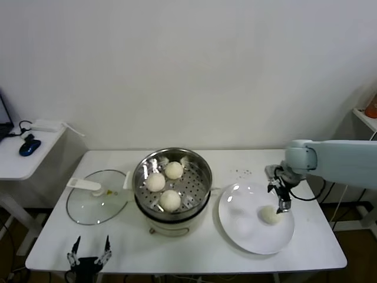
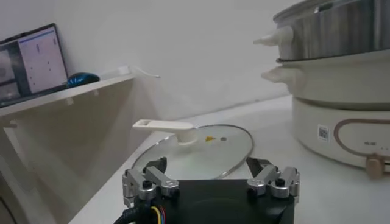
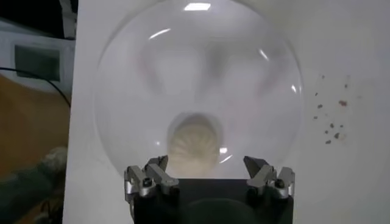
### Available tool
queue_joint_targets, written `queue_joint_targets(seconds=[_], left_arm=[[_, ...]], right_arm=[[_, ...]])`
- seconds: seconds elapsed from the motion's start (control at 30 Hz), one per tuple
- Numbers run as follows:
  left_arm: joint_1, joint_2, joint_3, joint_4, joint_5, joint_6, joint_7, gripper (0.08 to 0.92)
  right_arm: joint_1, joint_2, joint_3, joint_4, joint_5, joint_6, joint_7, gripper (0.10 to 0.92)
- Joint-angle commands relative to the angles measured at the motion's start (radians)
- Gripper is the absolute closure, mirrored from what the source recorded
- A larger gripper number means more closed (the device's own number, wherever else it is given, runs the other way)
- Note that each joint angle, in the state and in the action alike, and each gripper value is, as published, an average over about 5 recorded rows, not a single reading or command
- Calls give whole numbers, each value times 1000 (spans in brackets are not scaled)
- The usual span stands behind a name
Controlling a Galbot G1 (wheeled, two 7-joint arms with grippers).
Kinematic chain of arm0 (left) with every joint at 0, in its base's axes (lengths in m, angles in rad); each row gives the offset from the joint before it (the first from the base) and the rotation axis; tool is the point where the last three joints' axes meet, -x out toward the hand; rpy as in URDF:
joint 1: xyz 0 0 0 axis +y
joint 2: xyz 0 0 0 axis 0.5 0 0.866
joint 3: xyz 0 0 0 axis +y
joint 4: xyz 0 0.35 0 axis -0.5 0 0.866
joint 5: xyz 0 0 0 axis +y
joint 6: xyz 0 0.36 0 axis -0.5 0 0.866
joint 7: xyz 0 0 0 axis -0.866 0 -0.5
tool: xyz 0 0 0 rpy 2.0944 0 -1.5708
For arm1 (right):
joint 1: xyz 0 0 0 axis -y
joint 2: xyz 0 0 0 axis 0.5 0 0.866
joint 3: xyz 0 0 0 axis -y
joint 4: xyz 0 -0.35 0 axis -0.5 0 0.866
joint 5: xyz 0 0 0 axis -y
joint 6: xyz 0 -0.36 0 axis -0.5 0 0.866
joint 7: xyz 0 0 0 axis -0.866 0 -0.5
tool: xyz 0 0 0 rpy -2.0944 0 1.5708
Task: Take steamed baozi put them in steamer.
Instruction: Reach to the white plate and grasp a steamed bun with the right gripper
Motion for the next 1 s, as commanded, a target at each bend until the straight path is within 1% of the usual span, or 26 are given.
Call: queue_joint_targets(seconds=[0.03, 0.5, 0.67, 0.77, 1.0], left_arm=[[1, -1, -3, 8, 25, -8, -2, 177], [7, -5, -6, 10, 28, -18, -5, 177], [9, -8, -7, 5, 29, -17, -6, 177], [10, -8, -9, 3, 29, -17, -6, 177], [11, -8, -11, -3, 29, -14, -6, 177]], right_arm=[[-162, -29, 76, -67, -59, -23, -1, 203], [-274, 0, 198, -144, -123, 14, 46, 203], [-274, 3, 199, -128, -128, 10, 37, 214], [-271, 0, 194, -118, -130, 6, 30, 262], [-210, -2, 173, -80, -96, -7, 23, 406]])
